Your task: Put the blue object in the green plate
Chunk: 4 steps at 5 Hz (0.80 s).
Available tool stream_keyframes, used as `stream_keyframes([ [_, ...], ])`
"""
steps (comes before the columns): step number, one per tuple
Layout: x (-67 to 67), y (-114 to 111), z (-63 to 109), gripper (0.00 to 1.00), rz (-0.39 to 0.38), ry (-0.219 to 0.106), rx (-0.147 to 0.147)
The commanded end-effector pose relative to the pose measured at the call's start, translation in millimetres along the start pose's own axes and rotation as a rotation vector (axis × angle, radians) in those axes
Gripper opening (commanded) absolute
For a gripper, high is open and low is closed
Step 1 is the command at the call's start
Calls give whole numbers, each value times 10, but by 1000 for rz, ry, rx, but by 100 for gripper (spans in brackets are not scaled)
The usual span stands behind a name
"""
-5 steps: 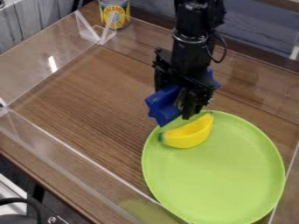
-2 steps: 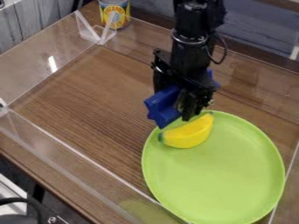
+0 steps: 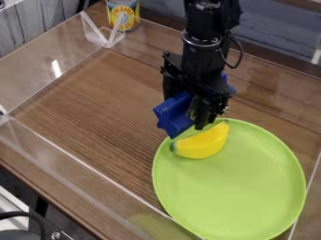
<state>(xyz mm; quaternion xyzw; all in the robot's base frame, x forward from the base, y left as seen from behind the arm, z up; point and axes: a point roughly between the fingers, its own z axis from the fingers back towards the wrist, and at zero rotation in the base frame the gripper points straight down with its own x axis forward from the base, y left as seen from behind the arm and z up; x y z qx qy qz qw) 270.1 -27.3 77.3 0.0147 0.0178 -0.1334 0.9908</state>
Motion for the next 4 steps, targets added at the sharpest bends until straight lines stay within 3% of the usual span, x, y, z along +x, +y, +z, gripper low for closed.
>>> stream_keyframes([
  [1, 9, -5, 153, 0, 10, -59, 12],
  [4, -49, -44, 166, 0, 32, -75, 10],
])
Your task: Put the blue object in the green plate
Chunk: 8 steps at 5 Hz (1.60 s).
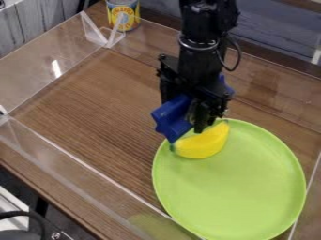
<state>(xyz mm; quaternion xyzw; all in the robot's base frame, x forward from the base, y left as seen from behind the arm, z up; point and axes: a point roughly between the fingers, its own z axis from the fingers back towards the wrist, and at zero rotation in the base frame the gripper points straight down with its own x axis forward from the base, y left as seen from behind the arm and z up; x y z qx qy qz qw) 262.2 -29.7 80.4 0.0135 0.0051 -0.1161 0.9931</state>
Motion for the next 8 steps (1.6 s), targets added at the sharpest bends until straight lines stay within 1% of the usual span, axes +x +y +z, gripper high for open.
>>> stream_keyframes([
  [1, -3, -33, 138, 0, 4, -58, 7],
  [4, -93, -166, 137, 0, 20, -89, -2],
  [7, -153, -288, 111, 0, 21, -127, -13],
  [8, -174, -330, 102, 0, 25, -135, -18],
])
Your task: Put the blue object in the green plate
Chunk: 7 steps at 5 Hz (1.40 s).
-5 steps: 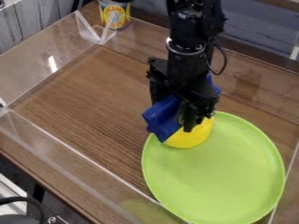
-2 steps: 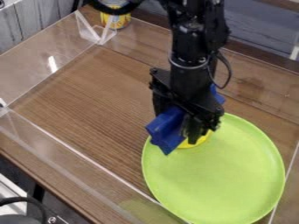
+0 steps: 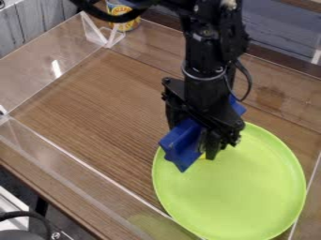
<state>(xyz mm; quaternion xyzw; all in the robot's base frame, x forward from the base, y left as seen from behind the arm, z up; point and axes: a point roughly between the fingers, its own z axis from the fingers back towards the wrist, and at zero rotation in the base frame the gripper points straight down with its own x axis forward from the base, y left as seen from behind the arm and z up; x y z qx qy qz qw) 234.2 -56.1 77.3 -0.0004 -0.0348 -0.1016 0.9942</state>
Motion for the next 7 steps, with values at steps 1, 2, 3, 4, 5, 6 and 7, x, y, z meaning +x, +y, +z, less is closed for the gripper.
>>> stream_keyframes([
  [1, 28, -69, 99, 0, 2, -65, -7],
  [2, 16, -130, 78, 0, 5, -73, -13],
  [3, 3, -201, 33, 0, 17, -83, -17],
  [4, -12, -234, -21, 0, 26, -88, -23],
  [5, -24, -244, -41, 0, 35, -89, -31],
  [6, -29, -246, -51, 0, 41, -92, -38],
  [7, -29, -241, -57, 0, 46, -96, -42],
])
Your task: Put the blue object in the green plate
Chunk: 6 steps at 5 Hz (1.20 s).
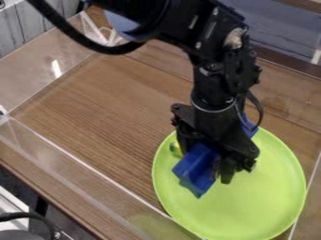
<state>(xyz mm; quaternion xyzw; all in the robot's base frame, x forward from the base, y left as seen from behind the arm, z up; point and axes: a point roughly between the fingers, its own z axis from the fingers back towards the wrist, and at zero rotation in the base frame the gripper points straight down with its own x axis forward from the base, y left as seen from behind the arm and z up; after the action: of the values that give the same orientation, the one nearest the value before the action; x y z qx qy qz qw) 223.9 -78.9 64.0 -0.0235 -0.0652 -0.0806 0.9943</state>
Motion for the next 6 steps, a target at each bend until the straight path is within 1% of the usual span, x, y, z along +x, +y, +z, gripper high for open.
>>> stream_keyframes([
  [1, 44, 10, 68, 0, 6, -34, -7],
  [6, 61, 64, 72, 0, 28, -52, -12],
])
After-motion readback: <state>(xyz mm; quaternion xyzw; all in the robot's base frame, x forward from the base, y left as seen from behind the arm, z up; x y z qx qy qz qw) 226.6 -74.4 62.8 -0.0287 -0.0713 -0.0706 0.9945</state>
